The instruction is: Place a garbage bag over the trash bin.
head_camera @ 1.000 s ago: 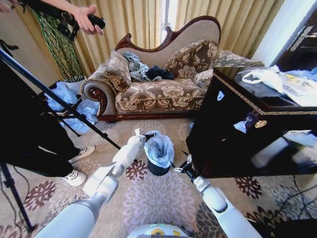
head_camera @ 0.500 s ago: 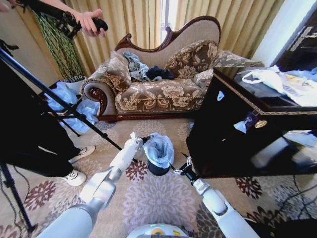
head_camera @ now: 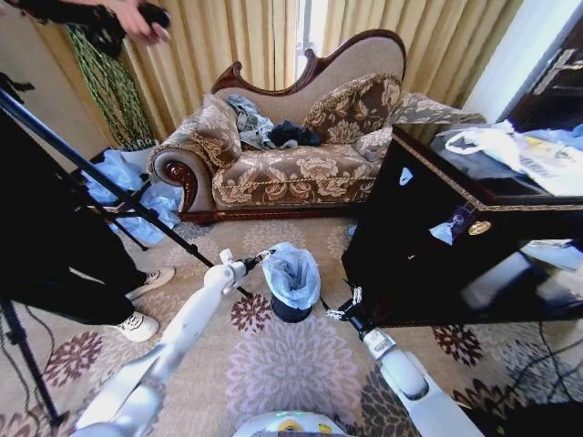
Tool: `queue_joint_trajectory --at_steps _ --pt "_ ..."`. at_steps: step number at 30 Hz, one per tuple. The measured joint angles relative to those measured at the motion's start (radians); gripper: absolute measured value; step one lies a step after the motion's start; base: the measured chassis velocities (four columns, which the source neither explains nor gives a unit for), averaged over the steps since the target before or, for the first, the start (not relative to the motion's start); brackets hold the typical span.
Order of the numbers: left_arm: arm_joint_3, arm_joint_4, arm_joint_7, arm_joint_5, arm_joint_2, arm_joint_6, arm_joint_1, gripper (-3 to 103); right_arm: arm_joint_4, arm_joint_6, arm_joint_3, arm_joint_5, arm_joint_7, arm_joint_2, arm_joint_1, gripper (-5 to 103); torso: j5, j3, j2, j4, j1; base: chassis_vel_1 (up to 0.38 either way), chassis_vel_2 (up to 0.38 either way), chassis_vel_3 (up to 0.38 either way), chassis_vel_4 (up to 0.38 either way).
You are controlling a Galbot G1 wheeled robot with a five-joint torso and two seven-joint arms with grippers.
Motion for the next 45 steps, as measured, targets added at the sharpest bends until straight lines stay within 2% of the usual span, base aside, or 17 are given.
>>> queue_joint_trajectory --at_steps 3,5,8,11,13,15,17,18,21,22,25,26,31,34,37,45 --pt "0.010 -0.065 -0.006 0.071 0.025 0.017 0.025 102 -0.001 -0.004 -0.003 0.000 0.003 0.002 0.005 100 0.0001 0.000 0.000 0.0001 0.000 0.000 0.000 0.000 0.000" --pt "0.012 -0.104 -0.022 0.120 0.033 0.047 0.037 98 0.001 -0.011 -0.009 0.001 0.006 0.002 0.009 100 -0.0005 0.000 0.000 -0.0002 0.000 0.000 0.000 0.000 0.000" --pt "0.014 -0.124 -0.043 0.150 0.040 0.075 0.041 96 0.001 -0.015 -0.013 0.003 0.006 0.002 0.012 100 0.0003 0.000 0.000 -0.0003 0.000 0.000 0.000 0.000 0.000" --pt "0.019 -0.096 -0.053 0.169 0.034 0.085 0.035 93 -0.002 -0.016 -0.016 0.004 0.007 0.002 0.015 100 -0.0002 0.000 0.000 -0.0002 0.000 0.000 0.000 0.000 0.000" --pt "0.020 -0.057 -0.056 0.173 0.022 0.092 0.029 86 -0.002 -0.021 -0.024 0.009 0.008 0.001 0.019 100 -0.0002 0.000 0.000 -0.0003 0.000 0.000 0.000 0.000 0.000" --pt "0.020 -0.041 -0.057 0.174 0.017 0.095 0.028 86 -0.001 -0.022 -0.028 0.011 0.009 -0.001 0.025 100 -0.0003 0.000 0.000 -0.0003 0.000 0.000 0.000 0.000 0.000" --pt "0.016 -0.003 -0.056 0.173 0.002 0.094 0.027 79 -0.005 -0.025 -0.035 0.015 0.010 -0.001 0.044 100 0.0002 0.000 0.000 -0.0002 0.000 0.000 0.000 0.000 0.000" --pt "0.016 -0.003 -0.056 0.173 0.002 0.094 0.027 79 -0.005 -0.025 -0.035 0.015 0.010 -0.001 0.044 100 0.0002 0.000 0.000 -0.0002 0.000 0.000 0.000 0.000 0.000" --pt "0.008 0.064 -0.048 0.170 -0.033 0.081 0.011 63 -0.013 -0.027 -0.045 0.015 0.011 -0.003 0.059 100 -0.0002 0.000 0.000 0.0000 0.000 0.000 0.000 0.000 0.000" --pt "0.008 0.064 -0.048 0.170 -0.033 0.081 0.011 63 -0.013 -0.027 -0.045 0.015 0.011 -0.003 0.059 100 -0.0002 0.000 0.000 0.0000 0.000 0.000 0.000 0.000 0.000" --pt "-0.001 0.128 -0.039 0.160 -0.067 0.066 -0.014 46 -0.016 -0.027 -0.048 0.016 0.011 -0.009 0.060 100 0.0001 0.000 0.000 -0.0003 0.000 0.000 0.000 0.000 0.000" --pt "-0.001 0.128 -0.039 0.160 -0.067 0.066 -0.014 46 -0.016 -0.027 -0.048 0.016 0.011 -0.009 0.060 100 0.0001 0.000 0.000 -0.0003 0.000 0.000 0.000 0.000 0.000" --pt "0.001 0.179 -0.025 0.155 -0.093 0.058 -0.032 26 -0.020 -0.027 -0.046 0.017 0.014 -0.013 0.061 100 0.0000 0.000 0.000 -0.0002 0.000 0.000 0.000 0.000 0.000" --pt "0.001 0.195 -0.018 0.155 -0.105 0.056 -0.032 20 -0.020 -0.027 -0.046 0.019 0.014 -0.015 0.063 100 0.0001 0.000 0.000 -0.0003 0.000 0.000 0.000 0.000 0.000" --pt "-0.001 0.217 -0.008 0.160 -0.114 0.049 -0.031 4 -0.019 -0.026 -0.050 0.026 0.013 -0.021 0.071 100 -0.0001 0.000 0.000 -0.0003 0.000 0.000 0.000 0.000 0.000" --pt "-0.012 0.213 0.004 0.171 -0.115 0.044 -0.015 0 -0.018 -0.025 -0.097 0.030 0.011 -0.023 0.125 100 -0.0001 0.000 0.000 -0.0001 0.000 0.000 0.000 0.000 0.000"
